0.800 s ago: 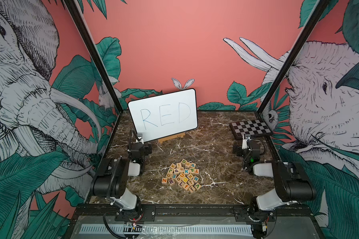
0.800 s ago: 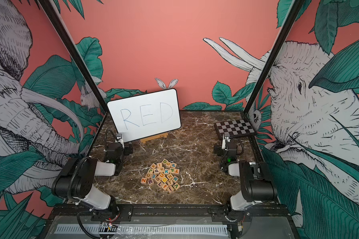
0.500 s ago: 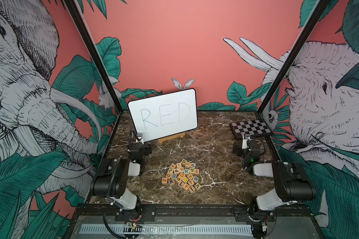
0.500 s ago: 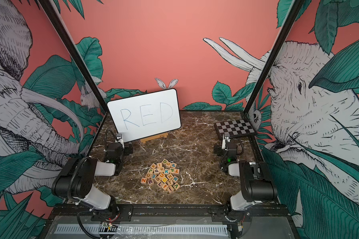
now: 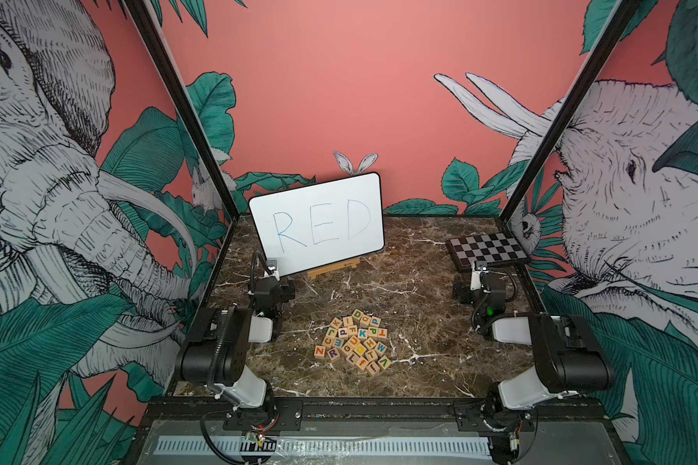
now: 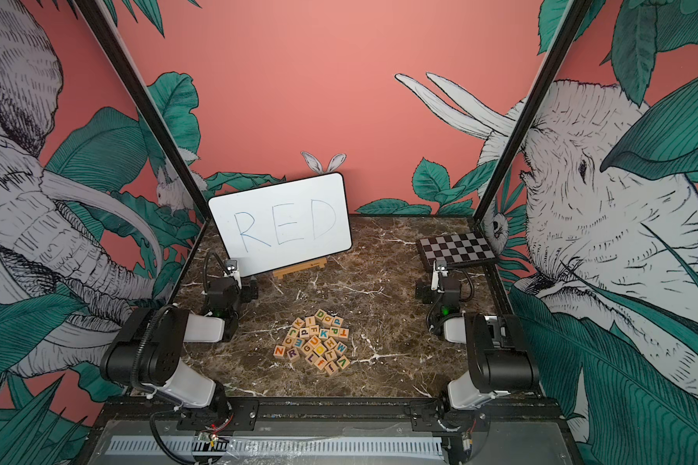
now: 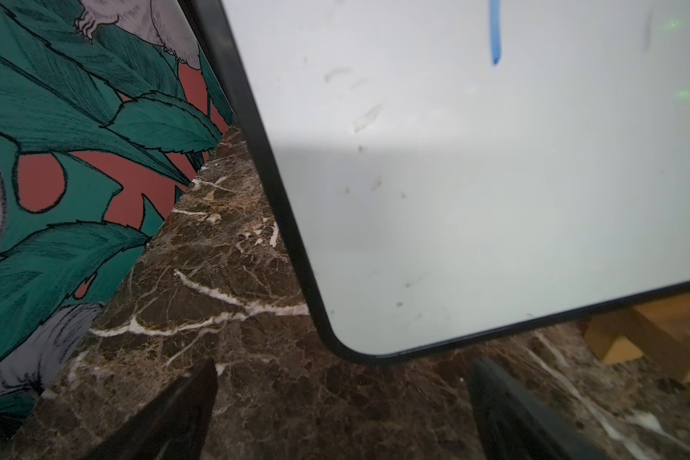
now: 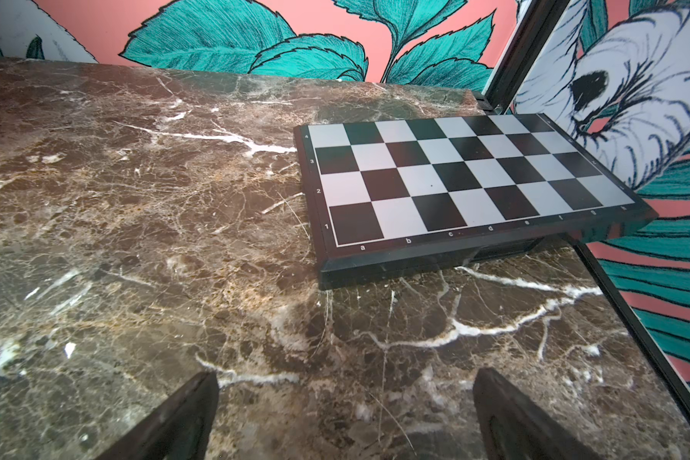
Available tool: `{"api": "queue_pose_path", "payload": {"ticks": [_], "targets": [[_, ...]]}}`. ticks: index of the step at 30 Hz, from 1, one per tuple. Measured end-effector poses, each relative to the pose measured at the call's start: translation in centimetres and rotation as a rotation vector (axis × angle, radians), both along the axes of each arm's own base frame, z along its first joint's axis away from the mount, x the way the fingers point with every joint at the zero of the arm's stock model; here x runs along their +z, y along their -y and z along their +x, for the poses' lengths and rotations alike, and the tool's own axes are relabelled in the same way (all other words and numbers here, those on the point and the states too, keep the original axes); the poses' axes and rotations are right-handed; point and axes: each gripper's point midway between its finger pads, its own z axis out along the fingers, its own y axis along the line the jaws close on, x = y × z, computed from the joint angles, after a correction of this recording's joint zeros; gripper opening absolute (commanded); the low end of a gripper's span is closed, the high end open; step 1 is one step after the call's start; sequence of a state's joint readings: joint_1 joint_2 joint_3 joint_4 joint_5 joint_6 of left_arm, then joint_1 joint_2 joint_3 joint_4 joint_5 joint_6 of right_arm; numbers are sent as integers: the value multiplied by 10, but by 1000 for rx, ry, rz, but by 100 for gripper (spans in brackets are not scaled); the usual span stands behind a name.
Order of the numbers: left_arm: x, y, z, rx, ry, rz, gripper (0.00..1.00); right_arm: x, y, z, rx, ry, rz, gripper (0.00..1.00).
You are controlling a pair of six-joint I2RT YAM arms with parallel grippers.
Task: Assemble the uppercase word "red" with letter blocks
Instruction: Pick up the letter block from the center of the board.
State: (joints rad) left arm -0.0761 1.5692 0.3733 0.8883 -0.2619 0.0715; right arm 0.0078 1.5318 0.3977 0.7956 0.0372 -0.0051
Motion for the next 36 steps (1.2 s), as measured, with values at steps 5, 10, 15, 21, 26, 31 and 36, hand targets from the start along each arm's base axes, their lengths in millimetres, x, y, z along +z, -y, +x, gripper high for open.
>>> {"api": "queue_pose_path", "payload": {"ticks": [5, 10, 15, 21, 26, 31, 36], "targets": [[0, 0, 0, 0, 0, 0, 99, 0, 0, 0, 0, 0, 0, 99], [0, 0, 0, 0, 0, 0, 100, 0, 0, 0, 1, 1, 0, 99], [7, 7, -2, -44, 24, -3, 100, 16, -1, -11, 5, 34, 0, 99], [80, 11, -26, -66, 150, -66, 100, 109, 10, -45, -93, 240, 92, 99], [155, 9, -54, -22, 309, -250, 100, 156, 20, -85, -194, 394, 285, 99], [158, 13, -79, -20, 332, -409, 100, 138, 19, -101, -220, 318, 360, 99], [138, 23, -91, -29, 251, -538, 99, 111, 11, -97, -216, 141, 387, 99]]}}
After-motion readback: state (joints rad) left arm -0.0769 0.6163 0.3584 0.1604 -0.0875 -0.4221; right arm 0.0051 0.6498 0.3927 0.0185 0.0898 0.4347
